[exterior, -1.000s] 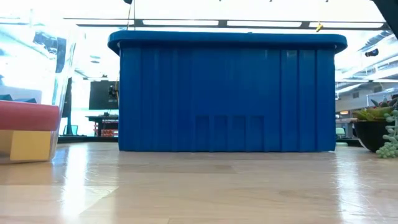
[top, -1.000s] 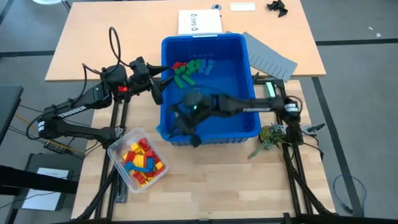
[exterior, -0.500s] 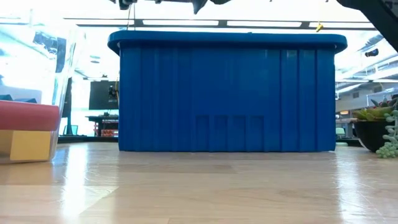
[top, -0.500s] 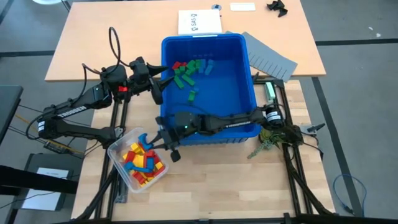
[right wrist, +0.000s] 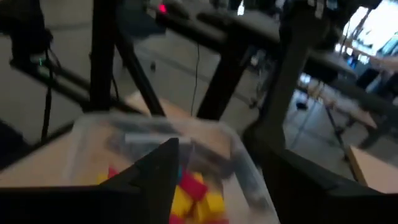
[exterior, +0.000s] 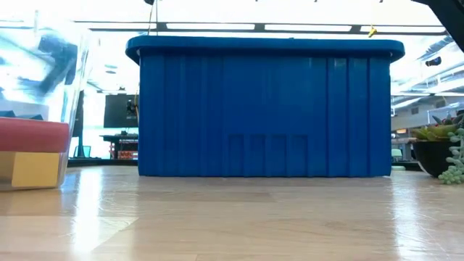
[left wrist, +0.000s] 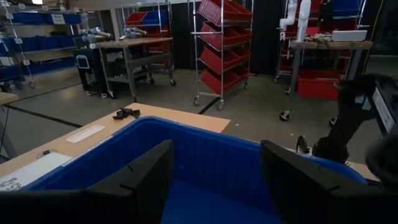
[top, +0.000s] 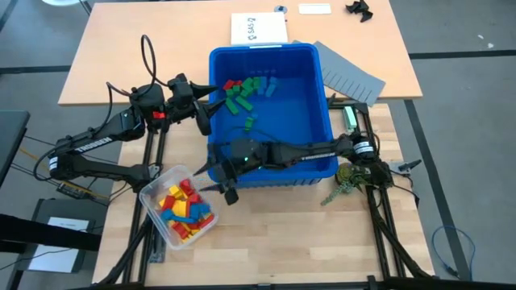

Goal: Sort Items/Unsort Items

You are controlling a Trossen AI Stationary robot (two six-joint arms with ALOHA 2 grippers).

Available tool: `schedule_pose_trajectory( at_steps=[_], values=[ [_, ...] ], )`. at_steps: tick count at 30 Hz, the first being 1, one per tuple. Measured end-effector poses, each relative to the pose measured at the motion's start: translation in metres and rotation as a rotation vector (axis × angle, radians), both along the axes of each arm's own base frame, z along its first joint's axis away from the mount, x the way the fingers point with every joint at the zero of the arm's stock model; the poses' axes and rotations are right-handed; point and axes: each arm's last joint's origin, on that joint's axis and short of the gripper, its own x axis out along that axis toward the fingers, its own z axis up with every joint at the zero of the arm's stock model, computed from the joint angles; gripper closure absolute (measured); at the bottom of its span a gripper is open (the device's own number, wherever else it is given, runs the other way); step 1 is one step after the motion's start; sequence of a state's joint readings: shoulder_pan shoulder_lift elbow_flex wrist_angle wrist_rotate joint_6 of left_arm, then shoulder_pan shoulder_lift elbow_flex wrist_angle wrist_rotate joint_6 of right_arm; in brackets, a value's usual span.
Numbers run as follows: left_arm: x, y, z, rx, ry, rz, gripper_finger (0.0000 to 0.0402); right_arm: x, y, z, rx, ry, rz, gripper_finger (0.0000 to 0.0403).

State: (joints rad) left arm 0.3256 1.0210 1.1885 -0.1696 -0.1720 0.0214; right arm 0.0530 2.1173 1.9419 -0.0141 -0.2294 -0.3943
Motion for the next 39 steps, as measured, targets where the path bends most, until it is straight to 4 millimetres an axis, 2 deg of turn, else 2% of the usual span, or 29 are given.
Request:
schedule_pose_trajectory(
  at_steps=[4,8,17,25,30,35,39],
  values=[
    [0.000,0.000,0.000,0.000,0.000,0.000,0.0153,-0.019,-0.013,0.015,-0.042,0.104,-0.033,0.0177],
    [0.000,0.000,0.000,0.000,0.000,0.000,0.0154,-0.047,-0.028,0.034,-0.108,0.219,-0.110,0.0179],
    [0.000,0.000,0.000,0.000,0.000,0.000,0.0153,-0.097,-0.083,0.051,-0.168,0.475,-0.357,0.0181],
    [0.000,0.000,0.000,0.000,0.000,0.000,0.0154,-0.125,-0.153,0.042,-0.130,0.652,-0.536,0.0177],
    [0.000,0.000,0.000,0.000,0.000,0.000,0.0154,-0.137,-0.196,0.028,-0.132,0.668,-0.608,0.0146],
    [0.000,0.000,0.000,0.000,0.000,0.000,0.0153,-0.143,-0.235,0.002,-0.092,0.587,-0.670,0.0110],
    [0.000,0.000,0.000,0.000,0.000,0.000,0.0153,-0.146,-0.257,-0.022,-0.078,0.483,-0.705,0.0100]
  ],
)
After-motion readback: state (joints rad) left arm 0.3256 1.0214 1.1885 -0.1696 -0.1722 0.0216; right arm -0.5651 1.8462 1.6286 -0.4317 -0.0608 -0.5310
